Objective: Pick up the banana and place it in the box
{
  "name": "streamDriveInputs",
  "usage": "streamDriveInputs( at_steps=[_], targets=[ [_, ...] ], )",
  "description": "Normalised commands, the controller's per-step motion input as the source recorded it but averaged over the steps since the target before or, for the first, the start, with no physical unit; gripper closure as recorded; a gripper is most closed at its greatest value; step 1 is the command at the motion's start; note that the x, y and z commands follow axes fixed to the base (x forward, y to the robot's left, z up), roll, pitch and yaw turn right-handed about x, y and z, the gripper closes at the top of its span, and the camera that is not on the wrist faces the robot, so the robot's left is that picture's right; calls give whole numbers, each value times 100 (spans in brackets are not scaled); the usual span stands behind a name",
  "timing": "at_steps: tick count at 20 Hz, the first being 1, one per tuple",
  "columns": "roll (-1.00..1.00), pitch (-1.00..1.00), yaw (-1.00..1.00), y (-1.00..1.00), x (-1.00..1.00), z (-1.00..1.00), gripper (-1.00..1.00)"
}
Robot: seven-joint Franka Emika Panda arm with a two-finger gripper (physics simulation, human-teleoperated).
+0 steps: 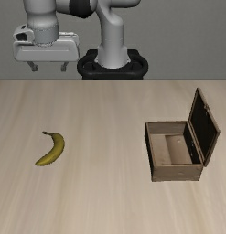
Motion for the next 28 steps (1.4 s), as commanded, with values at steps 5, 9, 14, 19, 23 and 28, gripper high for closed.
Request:
streamDriveInputs(
  at_steps=[5, 9, 14, 19, 23, 28],
  targets=[
    [0, 0, 0, 0, 100, 0, -100],
    [0, 0, 0, 0, 100, 0, -100],
    [0, 0, 0, 20, 20, -20, -100],
    [0, 0, 0, 0, 0, -100, -100],
    [0, 0, 0, 0, 0, -100, -100],
    [0, 0, 0, 0, 0, -100, -100]
  ],
)
